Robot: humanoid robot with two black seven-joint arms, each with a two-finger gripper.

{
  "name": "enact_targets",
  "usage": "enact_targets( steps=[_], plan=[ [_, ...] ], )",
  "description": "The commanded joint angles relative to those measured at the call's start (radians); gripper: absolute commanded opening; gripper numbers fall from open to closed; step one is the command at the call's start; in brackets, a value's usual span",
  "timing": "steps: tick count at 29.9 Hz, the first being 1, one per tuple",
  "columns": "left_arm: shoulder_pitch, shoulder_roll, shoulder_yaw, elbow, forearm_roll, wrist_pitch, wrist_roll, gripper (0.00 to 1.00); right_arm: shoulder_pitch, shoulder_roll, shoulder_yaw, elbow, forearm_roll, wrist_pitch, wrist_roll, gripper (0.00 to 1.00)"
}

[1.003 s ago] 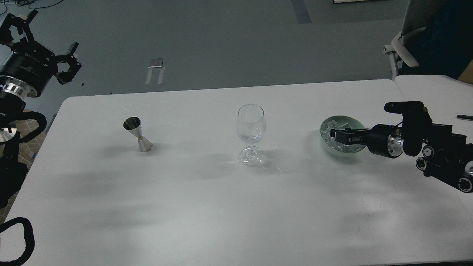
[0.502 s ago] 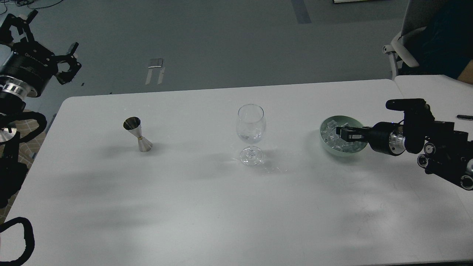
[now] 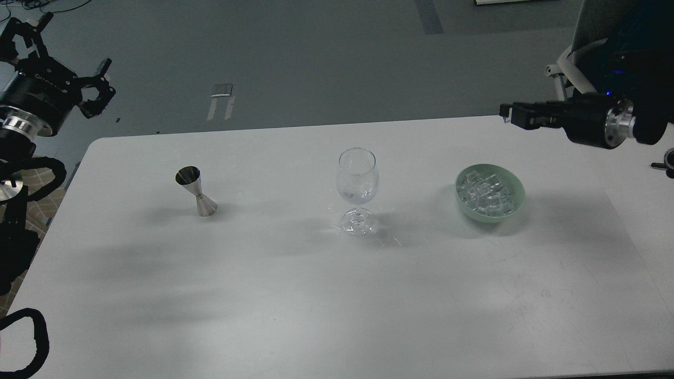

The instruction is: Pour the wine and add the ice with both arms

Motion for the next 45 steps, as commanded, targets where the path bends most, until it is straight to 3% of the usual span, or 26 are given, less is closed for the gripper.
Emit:
enact_targets(
  steps=[1, 7, 9, 15, 33, 36, 37, 41, 45],
  plan=[
    [-0.004, -0.005, 0.0, 0.0, 0.002, 0.0, 0.0, 0.98, 0.124, -0.001, -0.009, 0.053, 0.001, 0.041, 0.001, 0.02],
    [-0.011, -0.006, 0.009, 0.0, 0.003, 0.0, 0.0, 0.98, 0.298, 0.16, -0.107, 0.052, 0.064, 0.087, -0.002, 0.02],
    [-0.024, -0.006, 0.028, -0.001, 0.002, 0.0, 0.0, 0.98, 0.382, 0.264, -0.203, 0.042, 0.085, 0.087, -0.002, 0.02],
    [-0.022, -0.008, 0.028, -0.001, 0.002, 0.0, 0.0, 0.98, 0.418, 0.415, -0.327, 0.007, 0.106, 0.087, -0.002, 0.02],
    [-0.021, -0.011, 0.029, -0.001, 0.002, 0.0, 0.0, 0.98, 0.395, 0.558, -0.414, -0.074, 0.11, 0.095, 0.004, 0.07],
    [-0.021, -0.011, 0.029, -0.001, 0.002, 0.0, 0.0, 0.98, 0.395, 0.558, -0.414, -0.074, 0.112, 0.095, 0.004, 0.17],
    [-0.021, -0.011, 0.029, -0.001, 0.002, 0.0, 0.0, 0.98, 0.395, 0.556, -0.414, -0.074, 0.112, 0.095, 0.002, 0.26],
    [-0.022, -0.009, 0.029, -0.001, 0.002, 0.0, 0.0, 0.98, 0.398, 0.55, -0.414, -0.07, 0.154, 0.095, -0.001, 0.45],
    [-0.024, -0.009, 0.029, -0.001, 0.003, 0.0, 0.0, 0.98, 0.401, 0.544, -0.414, -0.066, 0.161, 0.095, -0.002, 0.51]
  ],
)
